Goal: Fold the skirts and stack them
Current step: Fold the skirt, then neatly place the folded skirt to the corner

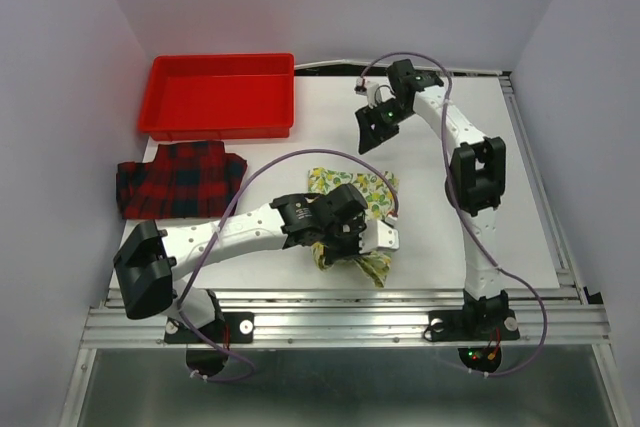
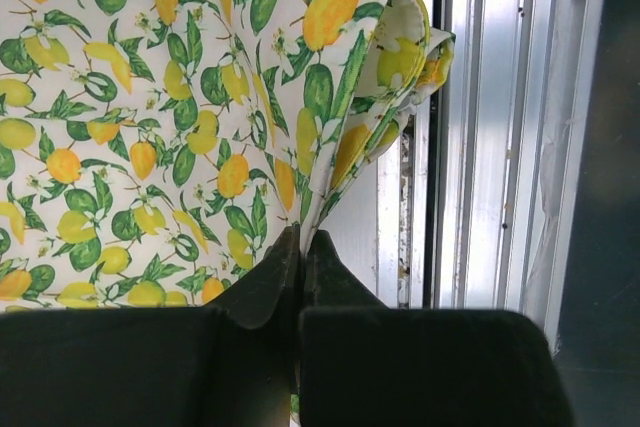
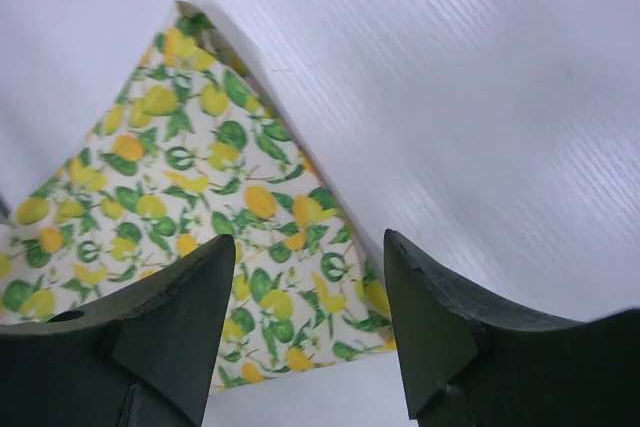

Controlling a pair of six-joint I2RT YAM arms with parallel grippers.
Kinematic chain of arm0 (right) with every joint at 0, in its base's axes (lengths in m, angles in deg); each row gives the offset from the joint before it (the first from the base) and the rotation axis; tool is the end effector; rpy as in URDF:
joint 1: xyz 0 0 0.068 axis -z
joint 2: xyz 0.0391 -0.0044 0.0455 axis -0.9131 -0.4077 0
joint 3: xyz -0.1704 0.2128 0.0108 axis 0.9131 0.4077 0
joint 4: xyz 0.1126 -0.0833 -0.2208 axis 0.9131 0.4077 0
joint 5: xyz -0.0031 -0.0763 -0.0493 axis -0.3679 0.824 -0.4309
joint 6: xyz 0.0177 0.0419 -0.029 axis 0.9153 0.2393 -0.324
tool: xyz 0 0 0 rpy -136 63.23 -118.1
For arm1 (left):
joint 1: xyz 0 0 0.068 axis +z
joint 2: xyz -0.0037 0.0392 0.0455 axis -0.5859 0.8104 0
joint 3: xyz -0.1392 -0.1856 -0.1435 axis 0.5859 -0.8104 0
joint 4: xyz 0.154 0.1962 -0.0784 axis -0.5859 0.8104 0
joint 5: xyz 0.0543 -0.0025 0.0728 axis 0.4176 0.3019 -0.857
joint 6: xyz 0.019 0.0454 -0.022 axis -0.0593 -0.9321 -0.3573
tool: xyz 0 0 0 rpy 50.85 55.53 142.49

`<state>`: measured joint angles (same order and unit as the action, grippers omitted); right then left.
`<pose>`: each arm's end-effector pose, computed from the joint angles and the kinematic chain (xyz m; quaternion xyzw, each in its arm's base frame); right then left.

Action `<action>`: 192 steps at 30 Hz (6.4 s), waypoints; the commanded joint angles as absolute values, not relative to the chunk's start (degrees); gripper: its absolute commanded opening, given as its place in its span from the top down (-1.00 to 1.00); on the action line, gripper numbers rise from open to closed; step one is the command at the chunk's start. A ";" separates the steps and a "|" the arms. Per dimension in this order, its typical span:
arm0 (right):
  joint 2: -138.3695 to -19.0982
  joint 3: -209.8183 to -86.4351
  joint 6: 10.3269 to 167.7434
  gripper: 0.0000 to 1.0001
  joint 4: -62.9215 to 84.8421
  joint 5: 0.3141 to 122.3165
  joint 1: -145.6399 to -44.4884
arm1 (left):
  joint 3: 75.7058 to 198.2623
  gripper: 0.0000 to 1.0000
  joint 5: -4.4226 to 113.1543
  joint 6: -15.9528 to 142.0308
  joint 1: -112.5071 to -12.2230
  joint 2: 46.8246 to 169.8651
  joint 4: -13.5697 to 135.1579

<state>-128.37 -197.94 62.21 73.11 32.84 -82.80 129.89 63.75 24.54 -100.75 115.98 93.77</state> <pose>0.4534 0.1593 0.2556 -0.3512 0.8667 0.2993 0.1896 0.1221 -0.2858 0.2758 0.7019 0.6051 -0.2488 0.2818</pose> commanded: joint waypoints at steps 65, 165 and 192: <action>-122.12 -192.89 64.46 -0.03 65.56 42.50 -83.95 | 139.01 -0.37 62.27 33.49 -80.43 116.44 84.26; -95.83 -148.06 88.20 0.53 39.70 38.37 -83.95 | 124.20 -0.97 79.92 53.16 -55.04 114.61 65.58; -115.33 -151.77 80.99 0.69 46.66 52.25 -91.43 | 93.37 -0.97 87.85 92.76 -53.18 125.30 34.96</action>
<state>-111.60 -151.60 83.39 45.89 47.48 -91.15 93.52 86.75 90.33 -50.67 120.64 37.36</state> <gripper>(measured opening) 0.161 0.985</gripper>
